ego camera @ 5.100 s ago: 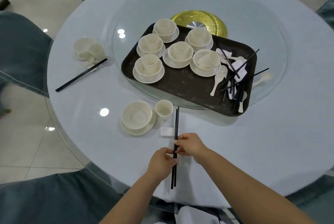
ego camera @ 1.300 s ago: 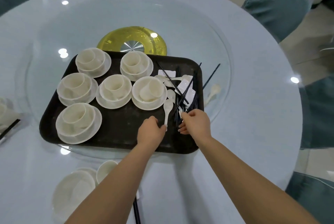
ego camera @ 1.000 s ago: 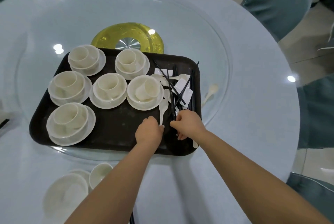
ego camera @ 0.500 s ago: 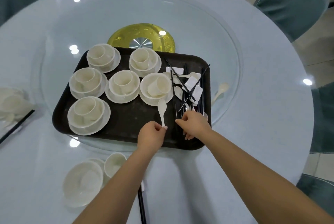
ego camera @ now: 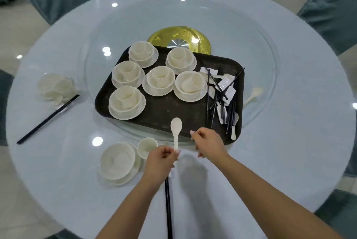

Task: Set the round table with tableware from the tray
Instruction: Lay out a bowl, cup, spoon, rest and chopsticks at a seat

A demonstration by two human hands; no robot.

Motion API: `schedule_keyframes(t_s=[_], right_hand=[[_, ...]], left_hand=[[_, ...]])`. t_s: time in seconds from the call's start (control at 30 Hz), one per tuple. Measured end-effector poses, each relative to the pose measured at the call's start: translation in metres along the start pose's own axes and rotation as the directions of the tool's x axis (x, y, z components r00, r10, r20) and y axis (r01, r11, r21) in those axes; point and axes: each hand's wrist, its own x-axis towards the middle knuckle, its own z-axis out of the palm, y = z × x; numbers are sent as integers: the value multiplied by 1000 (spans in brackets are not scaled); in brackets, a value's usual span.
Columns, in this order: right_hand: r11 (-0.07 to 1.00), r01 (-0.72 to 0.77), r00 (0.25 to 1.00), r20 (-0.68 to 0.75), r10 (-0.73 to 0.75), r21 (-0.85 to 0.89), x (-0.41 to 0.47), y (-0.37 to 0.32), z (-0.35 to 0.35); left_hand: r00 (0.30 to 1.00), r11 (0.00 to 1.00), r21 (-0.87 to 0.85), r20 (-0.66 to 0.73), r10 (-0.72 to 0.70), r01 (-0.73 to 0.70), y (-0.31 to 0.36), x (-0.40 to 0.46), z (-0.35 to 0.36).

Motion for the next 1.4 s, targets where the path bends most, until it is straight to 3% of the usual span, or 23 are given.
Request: schedule_keyframes(t_s=[0.27,0.53,0.87,1.4], right_hand=[[990,-16,973,229,-16,139,-46,-7,52],[993,-113,881,460,111,-23,-84,13,104],[980,-165,866,458,199,-114,-92,11,117],[972,-198,860,453,236,-130,-90,12,118]], left_hand=[[997,996,-48,16,-75,75,-42,-50,-26],[964,963,-74,-35,-263,260,-96,-78,-45],[958,957,-99,-64,-278,271,-113,-78,-41],[975,977,16,-76,-210,211,-123,-73,-40]])
